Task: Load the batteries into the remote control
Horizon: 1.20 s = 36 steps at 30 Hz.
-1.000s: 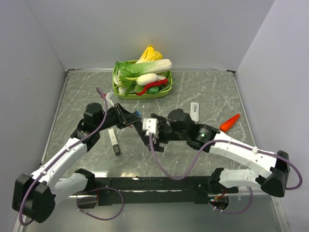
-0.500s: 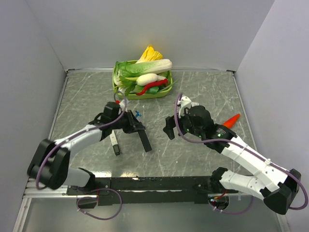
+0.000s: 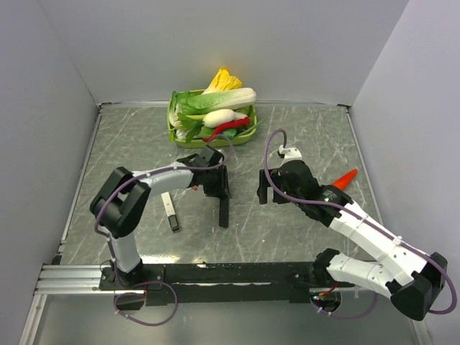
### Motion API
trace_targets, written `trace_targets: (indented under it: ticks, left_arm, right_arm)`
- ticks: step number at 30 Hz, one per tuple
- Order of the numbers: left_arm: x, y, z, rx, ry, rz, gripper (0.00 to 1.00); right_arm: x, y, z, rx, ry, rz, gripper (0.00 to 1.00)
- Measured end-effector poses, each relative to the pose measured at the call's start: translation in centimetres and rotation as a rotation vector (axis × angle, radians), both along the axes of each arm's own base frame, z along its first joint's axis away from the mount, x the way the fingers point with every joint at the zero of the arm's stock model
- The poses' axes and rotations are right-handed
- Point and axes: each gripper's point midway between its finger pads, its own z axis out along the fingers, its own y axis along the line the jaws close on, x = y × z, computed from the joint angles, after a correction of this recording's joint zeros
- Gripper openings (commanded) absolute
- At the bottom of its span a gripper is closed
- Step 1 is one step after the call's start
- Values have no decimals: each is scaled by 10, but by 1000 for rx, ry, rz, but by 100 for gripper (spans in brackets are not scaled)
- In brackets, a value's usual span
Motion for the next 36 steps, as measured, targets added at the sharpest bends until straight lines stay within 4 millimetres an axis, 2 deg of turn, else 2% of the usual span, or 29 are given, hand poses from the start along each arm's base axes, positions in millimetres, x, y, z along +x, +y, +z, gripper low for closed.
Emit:
trace_targets:
  ticks: [2, 3, 6, 11, 13, 15, 17, 19, 20, 23, 24, 26, 30, 36]
  left_arm:
    - [-2, 2, -9, 53, 3, -17, 72]
    - [-5, 4, -13, 78, 13, -21, 83]
    - [-3, 5, -10, 110, 0, -21, 98]
    - [4, 21, -5, 177, -26, 17, 99]
    - [8, 28, 6, 182, -50, 41, 99]
    - [15, 36, 28, 161, -102, 82, 99]
    - [23, 49, 59, 120, -174, 143, 97]
    - [31, 71, 96, 69, -265, 224, 97]
    - [36, 87, 117, 44, -322, 282, 97]
    - [42, 133, 163, 4, -458, 433, 97]
    - [41, 157, 180, 3, -523, 509, 97]
    - [32, 194, 207, 12, -631, 629, 97]
    - [5, 238, 244, 22, -794, 772, 97]
    - [-32, 291, 275, 54, -969, 965, 97]
  right_arm:
    - [3, -3, 3, -13, -8, -20, 100]
    - [4, -5, 4, -19, -12, -29, 100]
    - [5, -14, 3, -46, -19, -61, 100]
    - [3, -38, 1, -107, -26, -165, 100]
    - [1, -51, 5, -126, -44, -216, 100]
    - [-1, -66, 14, -134, -80, -270, 100]
    - [-4, -79, 25, -127, -126, -314, 100]
    - [-7, -93, 40, -105, -187, -360, 100]
    - [-10, -101, 50, -86, -226, -383, 100]
    - [-16, -116, 70, -36, -310, -427, 100]
    - [-18, -121, 76, -21, -338, -442, 100]
    - [-22, -131, 87, 13, -396, -469, 100]
    - [-31, -149, 96, 37, -469, -511, 100]
    - [-32, -160, 108, 28, -524, -549, 100]
